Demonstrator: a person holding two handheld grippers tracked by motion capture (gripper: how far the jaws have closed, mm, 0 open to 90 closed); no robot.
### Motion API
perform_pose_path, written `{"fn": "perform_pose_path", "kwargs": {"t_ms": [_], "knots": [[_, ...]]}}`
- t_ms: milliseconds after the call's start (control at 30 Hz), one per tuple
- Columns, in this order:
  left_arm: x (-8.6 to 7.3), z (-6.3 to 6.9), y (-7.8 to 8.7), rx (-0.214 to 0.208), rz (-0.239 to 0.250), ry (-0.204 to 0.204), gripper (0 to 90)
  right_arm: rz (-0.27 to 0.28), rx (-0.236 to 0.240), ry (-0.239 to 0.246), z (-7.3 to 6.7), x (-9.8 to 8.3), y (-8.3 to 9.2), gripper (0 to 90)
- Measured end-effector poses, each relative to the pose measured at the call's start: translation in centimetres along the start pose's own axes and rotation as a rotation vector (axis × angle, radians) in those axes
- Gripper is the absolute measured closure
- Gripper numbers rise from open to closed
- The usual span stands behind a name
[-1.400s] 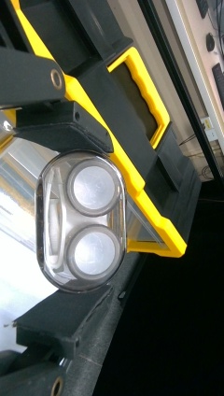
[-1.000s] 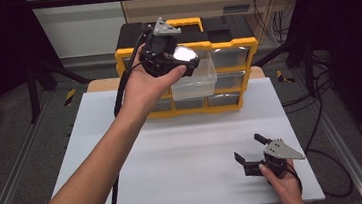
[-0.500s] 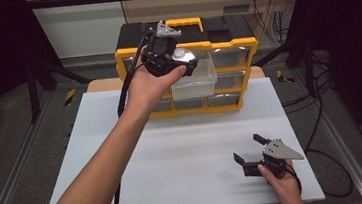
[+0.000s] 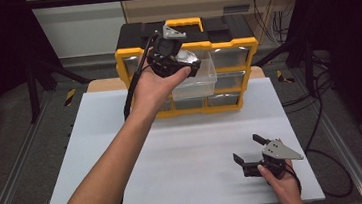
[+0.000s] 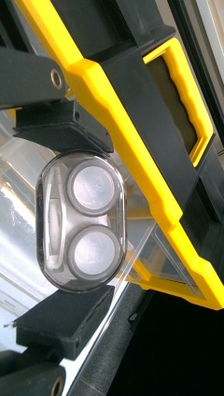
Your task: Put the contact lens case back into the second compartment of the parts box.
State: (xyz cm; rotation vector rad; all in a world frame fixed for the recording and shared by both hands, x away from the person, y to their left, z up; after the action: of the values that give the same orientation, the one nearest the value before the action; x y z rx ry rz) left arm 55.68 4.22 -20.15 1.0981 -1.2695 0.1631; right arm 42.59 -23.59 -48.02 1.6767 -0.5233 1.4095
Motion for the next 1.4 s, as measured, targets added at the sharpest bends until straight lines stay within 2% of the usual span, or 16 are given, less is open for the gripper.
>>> {"fn": "perform_pose_path", "kwargs": {"t_ms": [467,933,1033,1100,1167,1233,1400], "knots": [[-0.4,-0.5,-0.5,0.003,-0.013,0.007,26.2,-0.004,0.007,-0.002,-0.1,0.0,-0.1,2.7],[-0.5,-0.1,-1.0,0.005,-0.019,-0.001,26.1,-0.010,0.011,0.011,-0.2,0.0,-0.2,2.7],[-0.6,-0.2,-1.0,0.002,0.006,0.006,24.7,-0.010,0.013,0.011,-0.2,0.0,-0.2,2.7],[-0.5,-0.3,-0.9,-0.009,0.024,0.016,18.3,-0.010,0.013,0.011,-0.2,0.0,-0.2,2.7],[-0.5,-0.3,-0.8,-0.011,0.045,0.013,15.9,-0.010,0.013,0.011,-0.2,0.0,-0.2,2.7],[-0.6,-0.4,-0.6,-0.007,0.054,0.005,14.7,-0.011,0.013,0.010,-0.3,0.0,-0.2,2.7],[-0.9,-0.6,-0.4,-0.016,0.092,0.015,12.8,-0.013,0.015,0.011,-0.3,0.0,-0.3,2.7]]}}
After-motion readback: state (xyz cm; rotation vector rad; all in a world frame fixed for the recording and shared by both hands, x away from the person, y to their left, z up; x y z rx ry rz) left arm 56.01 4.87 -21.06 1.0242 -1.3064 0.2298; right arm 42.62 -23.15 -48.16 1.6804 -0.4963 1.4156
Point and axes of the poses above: each handheld gripper's, and its own axes: y roughly backward along the jaws, x roughly out of its top, z roughly to its right, the point moved 1 cm from there along -y, roughly forward along the jaws, and after that the axes turned 5 degrees about -z, right-handed, at the moved point
